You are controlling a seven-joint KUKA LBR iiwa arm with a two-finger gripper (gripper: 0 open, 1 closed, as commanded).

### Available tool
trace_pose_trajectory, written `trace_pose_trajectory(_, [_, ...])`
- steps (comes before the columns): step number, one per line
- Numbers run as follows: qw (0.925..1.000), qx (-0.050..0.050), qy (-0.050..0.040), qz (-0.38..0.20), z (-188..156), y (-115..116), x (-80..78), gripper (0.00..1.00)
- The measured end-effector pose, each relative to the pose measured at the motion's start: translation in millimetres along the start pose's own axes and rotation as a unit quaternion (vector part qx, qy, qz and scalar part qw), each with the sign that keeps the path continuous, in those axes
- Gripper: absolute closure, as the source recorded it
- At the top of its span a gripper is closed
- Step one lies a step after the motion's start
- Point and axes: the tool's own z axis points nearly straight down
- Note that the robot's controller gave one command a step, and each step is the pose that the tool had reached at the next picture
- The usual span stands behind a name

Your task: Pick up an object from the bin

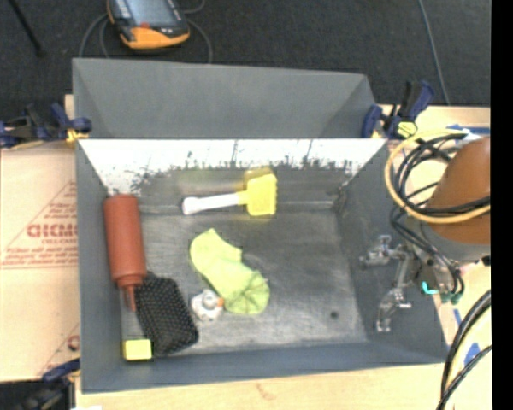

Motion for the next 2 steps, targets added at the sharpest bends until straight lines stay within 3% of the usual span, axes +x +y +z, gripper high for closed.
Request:
trace_pose_trajectory(1, [1.0, 0.001, -0.0039, -0.002, -4, 0, -2.0, 0.0])
trace_pose_trajectory(2, [0.9999, 0.001, -0.0075, 0.01, 45, 11, -3.2, 0.0])
